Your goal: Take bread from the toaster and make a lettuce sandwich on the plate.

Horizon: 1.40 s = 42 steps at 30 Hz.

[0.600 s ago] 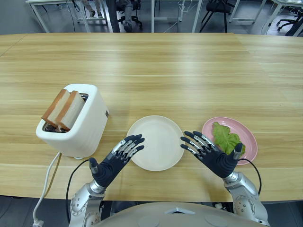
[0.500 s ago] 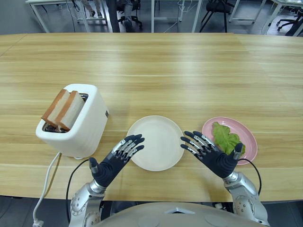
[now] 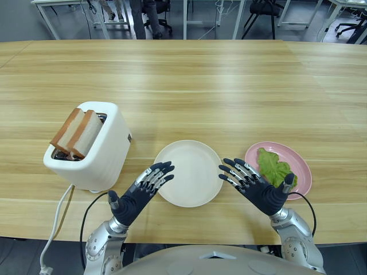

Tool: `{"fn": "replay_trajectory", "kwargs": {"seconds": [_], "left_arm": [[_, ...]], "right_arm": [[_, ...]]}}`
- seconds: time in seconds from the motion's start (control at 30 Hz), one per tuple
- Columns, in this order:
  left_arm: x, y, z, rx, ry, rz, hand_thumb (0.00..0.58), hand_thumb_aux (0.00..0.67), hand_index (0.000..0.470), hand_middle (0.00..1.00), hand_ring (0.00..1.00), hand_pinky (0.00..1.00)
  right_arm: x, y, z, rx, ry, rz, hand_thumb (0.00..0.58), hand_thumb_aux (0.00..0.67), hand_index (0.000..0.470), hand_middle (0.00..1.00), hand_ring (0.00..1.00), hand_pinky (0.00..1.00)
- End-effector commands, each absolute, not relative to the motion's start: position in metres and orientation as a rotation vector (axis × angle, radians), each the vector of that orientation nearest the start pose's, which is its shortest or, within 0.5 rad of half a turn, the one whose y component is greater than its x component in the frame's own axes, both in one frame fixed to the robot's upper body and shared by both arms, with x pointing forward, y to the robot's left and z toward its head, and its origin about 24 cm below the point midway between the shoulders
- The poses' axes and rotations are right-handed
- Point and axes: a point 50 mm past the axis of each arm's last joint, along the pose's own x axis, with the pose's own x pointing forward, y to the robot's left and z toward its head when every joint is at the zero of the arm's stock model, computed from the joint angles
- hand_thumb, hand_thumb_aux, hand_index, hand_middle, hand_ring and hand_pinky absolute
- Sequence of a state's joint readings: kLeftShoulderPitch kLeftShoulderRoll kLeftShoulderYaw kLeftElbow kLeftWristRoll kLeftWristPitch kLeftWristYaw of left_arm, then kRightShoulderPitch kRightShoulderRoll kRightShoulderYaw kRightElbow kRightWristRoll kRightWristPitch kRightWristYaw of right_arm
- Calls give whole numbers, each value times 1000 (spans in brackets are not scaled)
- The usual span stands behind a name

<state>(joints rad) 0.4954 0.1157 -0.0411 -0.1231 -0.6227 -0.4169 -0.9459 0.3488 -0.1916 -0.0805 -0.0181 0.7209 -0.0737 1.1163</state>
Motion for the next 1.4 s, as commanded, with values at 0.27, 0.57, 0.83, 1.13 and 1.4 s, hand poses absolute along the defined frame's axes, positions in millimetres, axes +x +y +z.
{"fn": "replay_trajectory", "kwargs": {"seconds": [0.27, 0.57, 0.83, 1.13, 1.4], "left_arm": [[164, 212, 187, 354, -647, 4, 0, 0, 0, 0, 0, 0], [167, 255, 219, 1220, -497, 420, 0, 0, 0, 0, 0, 0], [176, 319, 162, 1640, 113, 456, 0, 0, 0, 0, 0, 0], [171, 341, 149, 1717, 304, 516, 0, 0, 0, 0, 0, 0], [173, 347, 142, 1723, 333, 523, 0, 0, 0, 0, 0, 0]], "right_arm": [[167, -168, 26, 248, -109, 695, 0, 0, 0, 0, 0, 0], [161, -150, 47, 195, -185, 755, 0, 0, 0, 0, 0, 0], [157, -148, 48, 173, -188, 770, 0, 0, 0, 0, 0, 0], [153, -147, 49, 157, -186, 788, 0, 0, 0, 0, 0, 0], [151, -146, 52, 157, -191, 792, 0, 0, 0, 0, 0, 0]]}}
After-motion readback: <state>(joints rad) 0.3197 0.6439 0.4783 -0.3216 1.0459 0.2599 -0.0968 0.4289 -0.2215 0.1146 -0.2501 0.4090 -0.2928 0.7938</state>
